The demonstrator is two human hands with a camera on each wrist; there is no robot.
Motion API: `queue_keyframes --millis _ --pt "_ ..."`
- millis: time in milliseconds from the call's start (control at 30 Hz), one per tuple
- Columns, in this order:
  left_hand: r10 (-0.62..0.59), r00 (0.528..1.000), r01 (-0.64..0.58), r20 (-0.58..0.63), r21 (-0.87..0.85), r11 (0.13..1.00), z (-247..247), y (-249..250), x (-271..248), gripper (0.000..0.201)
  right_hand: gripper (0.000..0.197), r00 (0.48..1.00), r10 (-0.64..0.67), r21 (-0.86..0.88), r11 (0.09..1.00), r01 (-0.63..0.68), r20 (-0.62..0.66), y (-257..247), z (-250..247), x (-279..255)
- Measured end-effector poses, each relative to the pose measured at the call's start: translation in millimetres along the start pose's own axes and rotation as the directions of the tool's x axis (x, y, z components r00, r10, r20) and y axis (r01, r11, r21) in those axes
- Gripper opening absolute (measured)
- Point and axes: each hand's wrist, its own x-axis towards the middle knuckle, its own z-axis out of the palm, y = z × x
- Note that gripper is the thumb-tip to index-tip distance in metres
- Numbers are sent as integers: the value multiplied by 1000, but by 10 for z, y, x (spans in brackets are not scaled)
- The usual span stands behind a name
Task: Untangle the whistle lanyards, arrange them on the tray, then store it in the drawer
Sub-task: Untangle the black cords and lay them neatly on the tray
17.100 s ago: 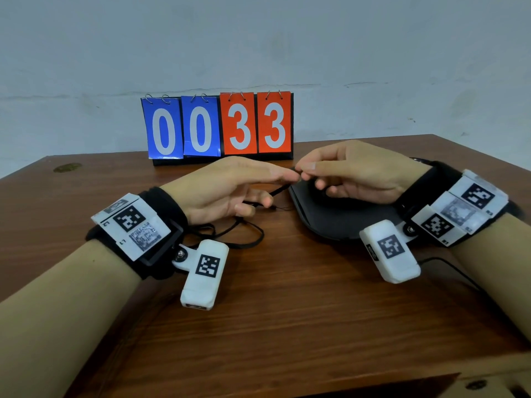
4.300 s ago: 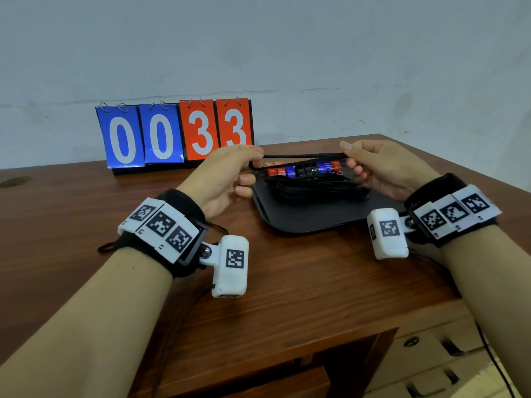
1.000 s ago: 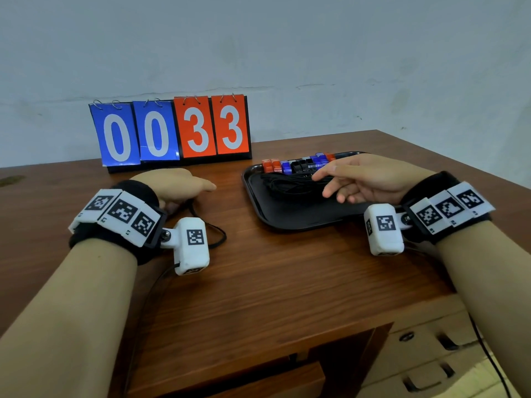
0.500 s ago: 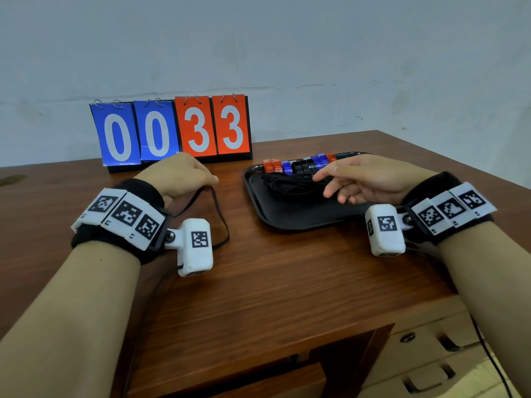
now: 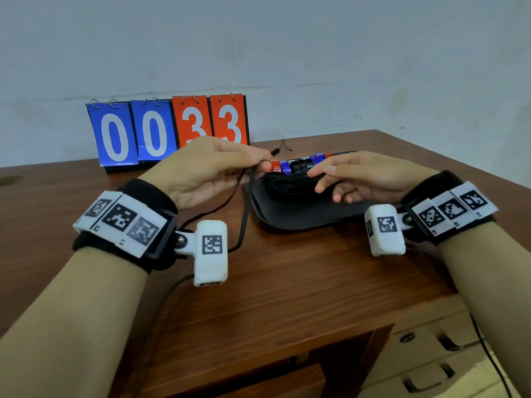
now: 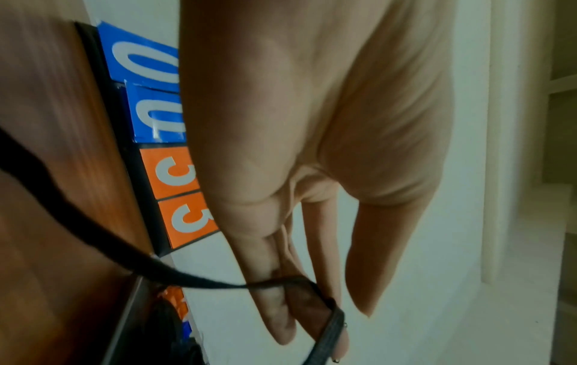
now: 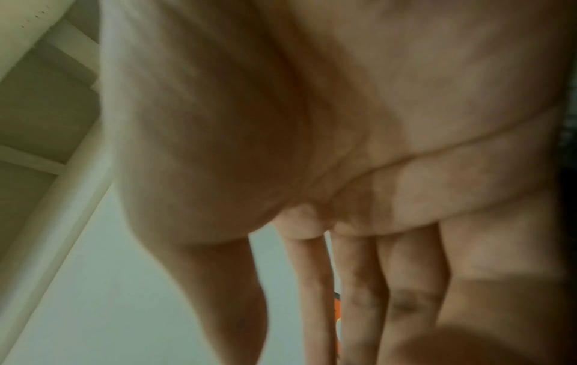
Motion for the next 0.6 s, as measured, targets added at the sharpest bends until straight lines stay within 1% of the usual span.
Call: queue_keyframes --millis 100,233,333,433,533,600 --pt "11 996 -10 88 -2 1000 123 -22 -14 30 41 996 -81 13 997 80 47 -59 59 -65" --pt "-24 988 11 153 90 996 203 -78 2 30 43 987 -155 10 988 154 34 -106 114 -94" --pt "-52 977 32 207 101 994 249 -114 0 32 40 981 -193 2 981 193 25 -111 134 -88" --pt "-43 971 20 236 100 995 327 -143 -10 33 35 975 -221 -15 975 222 16 -98 167 -60" --pt "-33 976 22 215 51 998 383 -168 -1 25 26 973 -232 -5 973 232 1 -71 194 -26" --pt "-52 979 44 196 46 998 411 -168 -2 20 19 974 -225 -2 974 225 13 -71 203 -27"
